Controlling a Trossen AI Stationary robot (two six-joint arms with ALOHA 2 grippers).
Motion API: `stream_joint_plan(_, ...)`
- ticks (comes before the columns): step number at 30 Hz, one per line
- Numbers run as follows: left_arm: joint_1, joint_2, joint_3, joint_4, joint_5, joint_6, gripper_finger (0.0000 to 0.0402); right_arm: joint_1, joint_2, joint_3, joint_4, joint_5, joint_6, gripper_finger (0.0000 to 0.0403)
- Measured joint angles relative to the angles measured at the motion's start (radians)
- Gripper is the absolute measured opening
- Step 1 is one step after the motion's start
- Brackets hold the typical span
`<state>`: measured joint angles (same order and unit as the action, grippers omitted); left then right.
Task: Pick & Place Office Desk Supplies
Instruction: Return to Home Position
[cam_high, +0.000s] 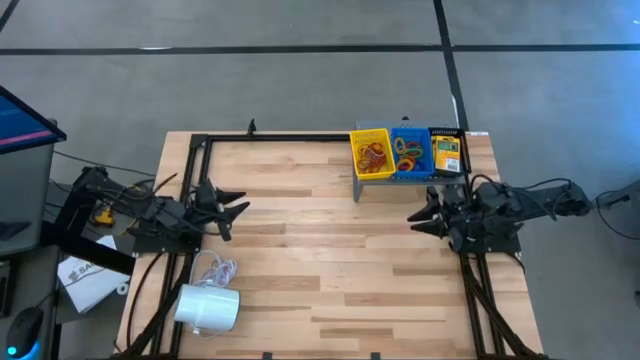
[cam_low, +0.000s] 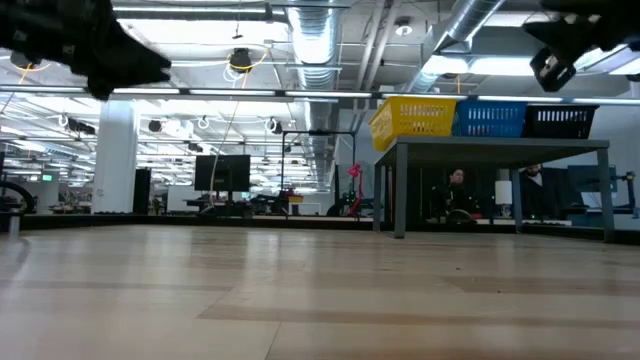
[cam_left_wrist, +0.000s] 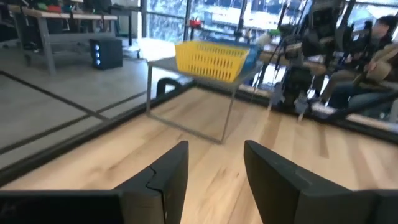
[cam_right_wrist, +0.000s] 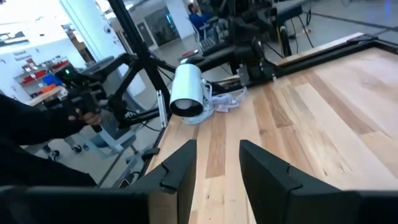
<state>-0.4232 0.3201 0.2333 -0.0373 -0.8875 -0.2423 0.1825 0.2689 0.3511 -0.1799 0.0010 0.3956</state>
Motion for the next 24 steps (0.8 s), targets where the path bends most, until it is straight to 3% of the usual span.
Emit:
stream_joint_plan(6,0.000,0.000,-0.094,0.051,-0.003,-0.100,0.0150,0.002,-0.132,-0.114,0.040,0.000,-0.002,0.0119)
stream_joint_plan(13,0.000,0.001,-0.164,0.161,-0.003,-0.104,0.0143,0.002,-0.266,-0.216,0.092,-0.003,0.005,0.0119)
stream_joint_plan(24,0.000,0.011,-0.226,0.156,-0.015,-0.234,0.0143,0.001,-0.266,-0.343,0.195,-0.004,0.006,0.0119)
